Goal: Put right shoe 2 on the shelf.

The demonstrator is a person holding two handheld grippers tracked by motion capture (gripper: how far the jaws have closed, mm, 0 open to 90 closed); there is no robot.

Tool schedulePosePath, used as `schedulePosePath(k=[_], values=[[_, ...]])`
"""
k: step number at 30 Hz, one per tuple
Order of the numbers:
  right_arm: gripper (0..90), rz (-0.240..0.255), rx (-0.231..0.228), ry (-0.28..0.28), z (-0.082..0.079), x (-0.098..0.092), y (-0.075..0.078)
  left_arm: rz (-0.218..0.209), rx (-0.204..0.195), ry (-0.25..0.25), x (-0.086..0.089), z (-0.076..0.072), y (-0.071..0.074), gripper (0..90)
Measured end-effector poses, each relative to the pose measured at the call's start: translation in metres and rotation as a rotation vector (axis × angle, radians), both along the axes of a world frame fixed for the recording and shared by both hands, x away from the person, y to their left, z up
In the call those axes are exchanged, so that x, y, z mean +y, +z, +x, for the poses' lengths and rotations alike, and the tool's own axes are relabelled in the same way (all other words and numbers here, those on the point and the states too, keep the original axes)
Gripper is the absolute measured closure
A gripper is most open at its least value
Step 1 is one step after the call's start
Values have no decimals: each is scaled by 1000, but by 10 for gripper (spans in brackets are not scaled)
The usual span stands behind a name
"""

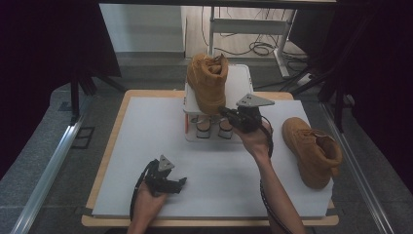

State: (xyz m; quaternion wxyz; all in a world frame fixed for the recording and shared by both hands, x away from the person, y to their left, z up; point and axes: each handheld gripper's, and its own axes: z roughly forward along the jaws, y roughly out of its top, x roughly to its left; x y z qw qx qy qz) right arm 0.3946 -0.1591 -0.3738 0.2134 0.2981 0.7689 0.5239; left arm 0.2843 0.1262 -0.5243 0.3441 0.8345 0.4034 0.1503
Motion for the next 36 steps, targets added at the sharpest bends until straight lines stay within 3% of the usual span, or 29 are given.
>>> schedulePosePath(k=[18,25,31,36], values=[[900,-16,1,42,5,32,0,3,0,-3,0,0,0,132],[891,-33,-6,44,5,33,0,3,0,-3,0,0,0,132],[810,-24,1,51,3,31,-1,2,0,-2,0,0,0,132],[649,-36,-4,50,-2,28,-1,1,0,-1,0,0,0,131]])
